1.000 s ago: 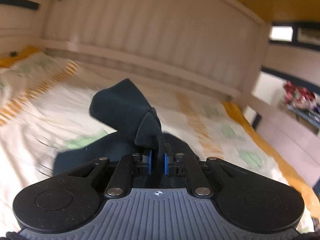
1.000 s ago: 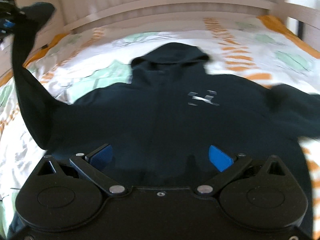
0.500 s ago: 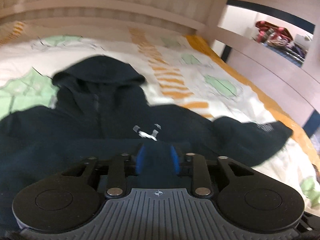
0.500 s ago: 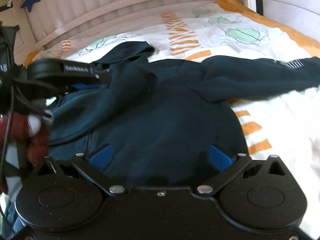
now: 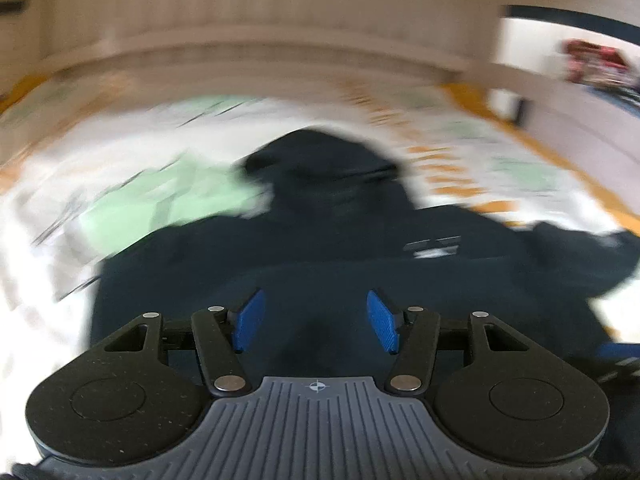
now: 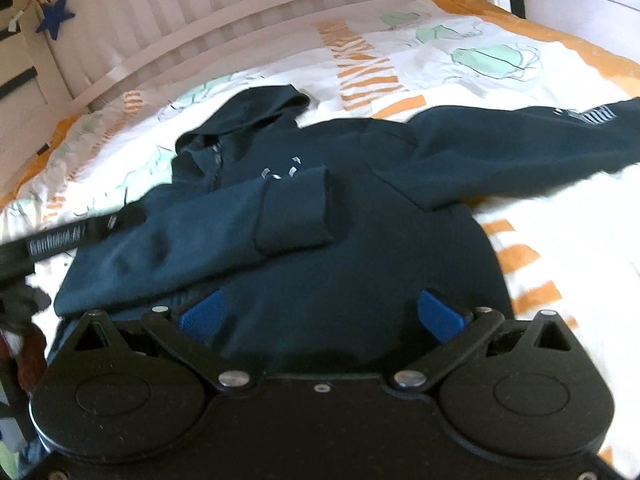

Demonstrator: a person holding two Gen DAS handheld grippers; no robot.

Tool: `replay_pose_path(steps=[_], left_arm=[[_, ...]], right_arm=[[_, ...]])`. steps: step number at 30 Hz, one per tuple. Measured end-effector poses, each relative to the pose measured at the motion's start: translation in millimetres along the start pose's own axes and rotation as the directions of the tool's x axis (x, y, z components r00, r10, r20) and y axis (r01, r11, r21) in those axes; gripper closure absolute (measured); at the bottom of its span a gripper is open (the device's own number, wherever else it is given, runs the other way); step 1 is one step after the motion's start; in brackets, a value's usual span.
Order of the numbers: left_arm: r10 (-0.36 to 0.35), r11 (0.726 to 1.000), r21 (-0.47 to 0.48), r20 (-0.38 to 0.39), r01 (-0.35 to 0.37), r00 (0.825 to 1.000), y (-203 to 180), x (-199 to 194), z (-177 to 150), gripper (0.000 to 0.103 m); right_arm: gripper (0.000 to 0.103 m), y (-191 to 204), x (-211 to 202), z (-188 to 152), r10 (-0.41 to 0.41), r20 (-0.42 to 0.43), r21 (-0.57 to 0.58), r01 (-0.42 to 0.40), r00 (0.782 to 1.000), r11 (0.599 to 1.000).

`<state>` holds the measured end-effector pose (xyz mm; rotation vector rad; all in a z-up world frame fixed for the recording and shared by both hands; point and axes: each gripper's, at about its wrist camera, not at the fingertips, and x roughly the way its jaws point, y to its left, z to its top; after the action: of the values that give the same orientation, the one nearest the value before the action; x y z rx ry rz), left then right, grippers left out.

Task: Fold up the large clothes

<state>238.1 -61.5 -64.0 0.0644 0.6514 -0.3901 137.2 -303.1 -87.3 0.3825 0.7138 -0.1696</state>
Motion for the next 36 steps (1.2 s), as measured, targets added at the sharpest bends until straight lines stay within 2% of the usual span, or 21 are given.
replay_pose_path(steps=[2, 4, 5, 9, 15, 22, 23, 24, 28, 31, 33, 36], left_arm=[[0.083, 0.996, -0.042, -0.042, -0.085, 0.996, 26, 10, -8, 0.048], [0.161, 0.984, -0.058, -0.094, -0.167, 0.982, 50, 21, -19, 0.05], [0.173, 0.982, -0.065, -0.089, -0.179, 0.981, 59, 21, -24, 0.049], [0.144, 0.982, -0.116, -0.04, -0.148, 0.989, 83, 10, -34, 0.049], [0.154, 0.98, -0.121, -0.042, -0.158, 0.987, 80, 14, -35, 0.048], [0.141, 0.98, -0.14, -0.03, -0.144, 0.99, 85, 14, -40, 0.047], [0.141, 0.98, -0.139, -0.03, -0.144, 0.99, 85, 13, -40, 0.047], [0.142, 0.98, -0.137, -0.03, -0.145, 0.989, 84, 13, -40, 0.047], [0.148, 0.98, -0.13, -0.032, -0.151, 0.988, 83, 14, -39, 0.046], [0.157, 0.98, -0.118, -0.033, -0.16, 0.987, 81, 13, -38, 0.046], [0.163, 0.98, -0.108, -0.034, -0.166, 0.986, 79, 12, -36, 0.046], [0.184, 0.974, -0.125, -0.031, -0.186, 0.982, 78, 6, -30, 0.046]], right_arm=[[0.001, 2, 7, 5, 0.02, 0.005, -0.001, -0.02, 1.0, 1.0], [0.001, 5, 15, 10, 0.043, 0.002, -0.004, -0.043, 0.999, 0.999], [0.001, 7, 19, 12, 0.053, -0.002, -0.006, -0.053, 0.999, 0.999], [0.001, 10, 34, 19, 0.089, -0.015, -0.017, -0.09, 0.996, 0.996], [0.0, 7, 64, 27, 0.102, -0.052, 0.036, -0.1, 0.993, 0.994], [0.002, 11, 77, 34, 0.088, -0.055, 0.043, -0.086, 0.995, 0.995], [0.008, 13, 77, 35, 0.08, -0.054, 0.036, -0.078, 0.995, 0.996], [0.019, 15, 78, 35, 0.071, -0.053, 0.024, -0.07, 0.996, 0.997], [0.036, 23, 79, 35, 0.037, -0.054, -0.034, -0.039, 0.998, 0.999], [0.063, 26, 79, 35, 0.055, -0.05, -0.065, -0.058, 0.997, 0.996], [0.068, 29, 76, 37, 0.062, -0.04, -0.08, -0.065, 0.997, 0.995], [0.069, 38, 67, 41, 0.063, 0.014, -0.151, -0.061, 0.998, 0.987]])
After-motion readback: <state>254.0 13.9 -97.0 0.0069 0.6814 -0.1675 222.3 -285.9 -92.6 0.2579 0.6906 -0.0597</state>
